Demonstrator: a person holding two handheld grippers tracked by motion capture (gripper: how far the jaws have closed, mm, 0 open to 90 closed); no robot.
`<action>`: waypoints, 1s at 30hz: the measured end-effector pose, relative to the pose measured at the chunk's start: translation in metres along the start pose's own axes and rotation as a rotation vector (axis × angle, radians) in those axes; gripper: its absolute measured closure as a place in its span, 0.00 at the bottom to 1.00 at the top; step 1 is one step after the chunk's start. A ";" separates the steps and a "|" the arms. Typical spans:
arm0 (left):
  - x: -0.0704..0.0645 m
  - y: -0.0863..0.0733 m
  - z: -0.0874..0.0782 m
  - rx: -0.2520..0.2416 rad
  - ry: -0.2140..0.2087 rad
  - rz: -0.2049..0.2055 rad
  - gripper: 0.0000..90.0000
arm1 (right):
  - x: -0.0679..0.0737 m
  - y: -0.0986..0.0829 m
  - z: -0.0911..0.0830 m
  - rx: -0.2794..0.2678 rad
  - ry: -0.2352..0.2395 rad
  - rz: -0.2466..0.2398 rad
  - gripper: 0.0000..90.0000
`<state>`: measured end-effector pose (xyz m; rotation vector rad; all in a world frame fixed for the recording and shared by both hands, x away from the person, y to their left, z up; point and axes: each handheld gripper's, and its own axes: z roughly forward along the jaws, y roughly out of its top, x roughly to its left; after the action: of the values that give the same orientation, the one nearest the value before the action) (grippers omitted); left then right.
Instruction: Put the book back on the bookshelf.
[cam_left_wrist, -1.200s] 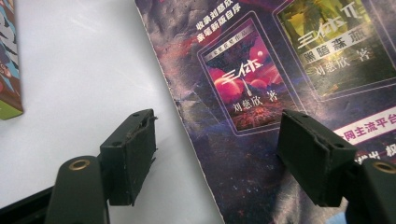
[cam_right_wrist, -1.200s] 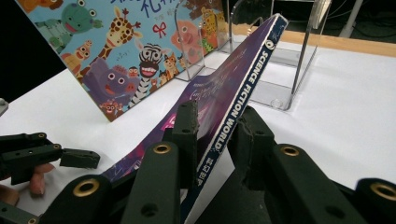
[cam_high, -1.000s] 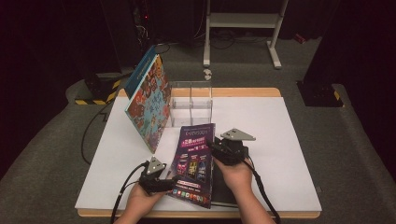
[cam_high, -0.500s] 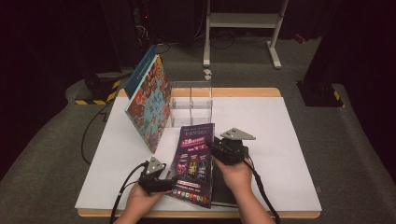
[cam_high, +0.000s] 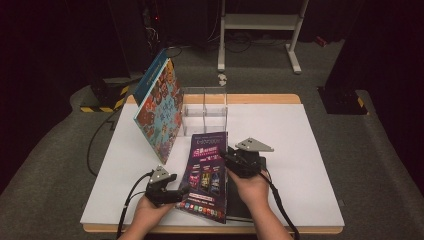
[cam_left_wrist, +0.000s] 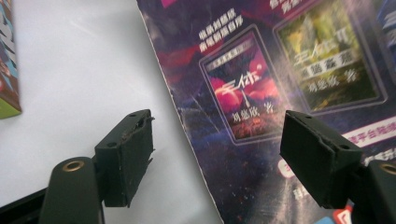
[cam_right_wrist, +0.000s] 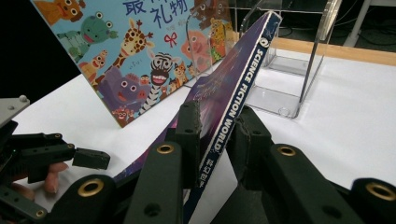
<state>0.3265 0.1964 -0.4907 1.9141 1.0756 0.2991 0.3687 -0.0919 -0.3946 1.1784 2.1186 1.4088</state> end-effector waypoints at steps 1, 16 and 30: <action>0.002 0.001 -0.002 -0.013 -0.014 -0.017 0.28 | 0.000 0.001 0.000 -0.004 0.005 0.000 0.82; -0.003 0.029 -0.011 -0.112 -0.037 -0.028 0.26 | 0.005 0.011 -0.001 -0.027 0.048 -0.017 0.84; 0.007 0.035 0.007 -0.164 -0.037 -0.112 0.20 | 0.015 0.021 -0.013 -0.095 0.098 -0.034 0.87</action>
<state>0.3547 0.1903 -0.4680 1.7010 1.0953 0.2794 0.3605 -0.0845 -0.3676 1.0534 2.0998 1.5627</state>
